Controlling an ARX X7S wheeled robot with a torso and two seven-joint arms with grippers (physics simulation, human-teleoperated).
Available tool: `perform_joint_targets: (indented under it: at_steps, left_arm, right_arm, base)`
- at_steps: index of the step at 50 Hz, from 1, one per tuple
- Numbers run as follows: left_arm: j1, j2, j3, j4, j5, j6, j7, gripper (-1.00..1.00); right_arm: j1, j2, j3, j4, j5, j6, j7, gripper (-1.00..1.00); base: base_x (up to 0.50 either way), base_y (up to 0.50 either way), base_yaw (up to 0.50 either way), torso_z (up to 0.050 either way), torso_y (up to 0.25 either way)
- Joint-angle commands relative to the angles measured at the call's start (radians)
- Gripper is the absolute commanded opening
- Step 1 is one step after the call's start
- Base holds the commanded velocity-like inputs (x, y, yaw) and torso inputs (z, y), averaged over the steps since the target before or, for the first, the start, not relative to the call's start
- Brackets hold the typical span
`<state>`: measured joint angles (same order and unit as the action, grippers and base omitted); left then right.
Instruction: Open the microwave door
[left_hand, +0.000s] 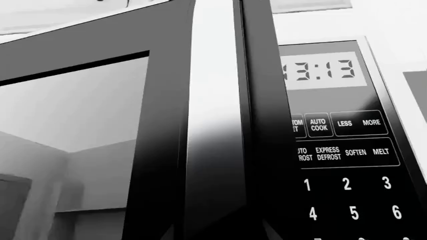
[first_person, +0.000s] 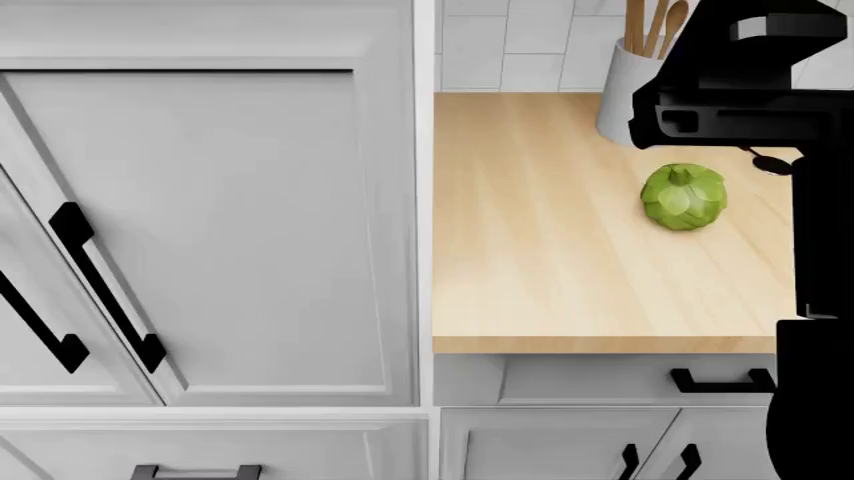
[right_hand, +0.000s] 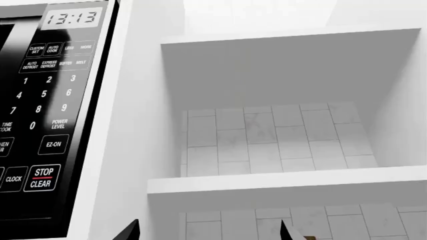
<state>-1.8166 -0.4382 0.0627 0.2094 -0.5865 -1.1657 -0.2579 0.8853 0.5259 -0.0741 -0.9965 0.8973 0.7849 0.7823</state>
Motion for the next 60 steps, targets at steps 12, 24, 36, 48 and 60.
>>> perform_joint_targets:
  at_steps: [12, 24, 36, 48, 60]
  left_arm:
    - [-0.099, 0.034, -0.127, 0.192, -0.216, -0.150, -0.018, -1.00]
    - [-0.091, 0.024, -0.114, 0.185, -0.210, -0.128, -0.012, -1.00]
    - [-0.094, 0.012, -0.105, 0.174, -0.206, -0.114, -0.008, 1.00]
    - [-0.096, -0.016, -0.086, 0.163, -0.187, -0.086, 0.003, 1.00]
    - [-0.096, -0.072, -0.045, 0.136, -0.142, -0.031, 0.036, 1.00]
  right_arm:
    - [-0.003, 0.011, -0.023, 0.005, 0.001, -0.020, 0.015, 1.00]
    - [0.000, 0.017, -0.036, 0.009, -0.001, -0.029, 0.019, 1.00]
    - [0.004, 0.021, -0.049, 0.013, -0.001, -0.036, 0.024, 1.00]
    - [0.004, 0.026, -0.058, 0.018, -0.001, -0.045, 0.028, 1.00]
    - [0.008, 0.031, -0.065, 0.018, 0.006, -0.049, 0.036, 1.00]
  base:
    - [0.00, 0.00, 0.00, 0.002, 0.005]
    - [0.00, 0.00, 0.00, 0.003, 0.005]
    - [0.00, 0.00, 0.00, 0.001, 0.004]
    - [0.00, 0.00, 0.00, 0.000, 0.001]
    - [0.00, 0.00, 0.00, 0.000, 0.001]
